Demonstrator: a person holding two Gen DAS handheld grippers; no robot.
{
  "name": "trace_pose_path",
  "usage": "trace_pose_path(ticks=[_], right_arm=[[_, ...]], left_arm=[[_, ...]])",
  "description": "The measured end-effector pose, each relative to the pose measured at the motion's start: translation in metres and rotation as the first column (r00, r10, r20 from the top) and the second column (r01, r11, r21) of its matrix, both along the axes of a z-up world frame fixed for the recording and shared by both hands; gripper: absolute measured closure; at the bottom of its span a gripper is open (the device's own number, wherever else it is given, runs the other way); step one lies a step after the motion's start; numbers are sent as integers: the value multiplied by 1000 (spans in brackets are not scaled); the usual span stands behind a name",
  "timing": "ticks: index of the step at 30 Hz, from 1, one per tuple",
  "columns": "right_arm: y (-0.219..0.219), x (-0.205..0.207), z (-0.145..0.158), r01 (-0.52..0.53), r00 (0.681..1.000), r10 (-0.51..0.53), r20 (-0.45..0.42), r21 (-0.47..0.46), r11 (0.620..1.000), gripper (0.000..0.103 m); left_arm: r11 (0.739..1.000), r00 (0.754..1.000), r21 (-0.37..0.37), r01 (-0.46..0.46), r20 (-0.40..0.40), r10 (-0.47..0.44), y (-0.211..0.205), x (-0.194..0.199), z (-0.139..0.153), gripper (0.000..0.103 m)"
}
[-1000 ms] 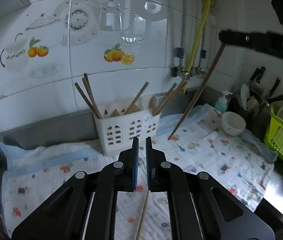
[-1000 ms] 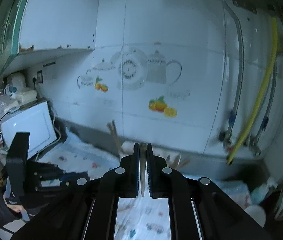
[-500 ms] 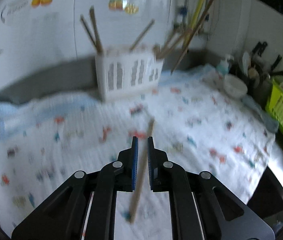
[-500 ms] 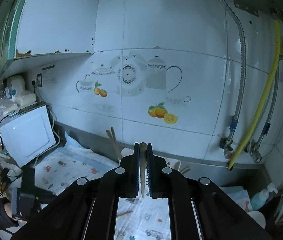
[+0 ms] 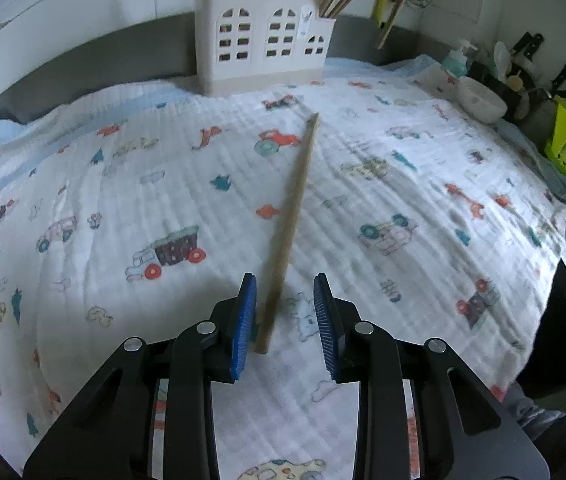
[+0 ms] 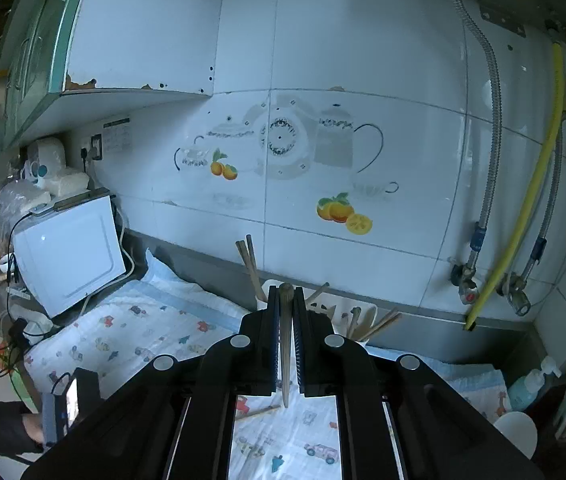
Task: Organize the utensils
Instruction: 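Lift both held chopsticks and carry them above the white holder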
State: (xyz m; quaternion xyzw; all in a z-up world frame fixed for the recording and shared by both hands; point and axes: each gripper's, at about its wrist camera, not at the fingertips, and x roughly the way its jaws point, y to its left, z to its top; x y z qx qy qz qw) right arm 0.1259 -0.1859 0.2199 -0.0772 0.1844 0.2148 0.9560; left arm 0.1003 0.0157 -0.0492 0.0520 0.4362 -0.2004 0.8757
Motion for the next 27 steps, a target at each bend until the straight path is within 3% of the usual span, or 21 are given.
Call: trace_pose_path(ticks=[4, 11, 19, 27], right_arm=[[0, 0, -1, 0, 1000, 0, -3, 0, 1000, 96], [0, 1, -1, 2, 1000, -2, -5, 6, 1000, 96], [-2, -1, 0, 6, 1000, -6, 3, 12, 1000, 96], [-8, -3, 7, 10, 1000, -11, 19, 44, 999, 96]], left_arm=[[1000, 1000, 10, -6, 0, 6, 2, 3, -6, 79], [996, 999, 82, -22, 50, 18, -8, -3, -3, 96], [999, 991, -37, -36, 128, 41, -7, -9, 35, 97], [990, 957, -136, -37, 279, 74, -8, -5, 88, 97]])
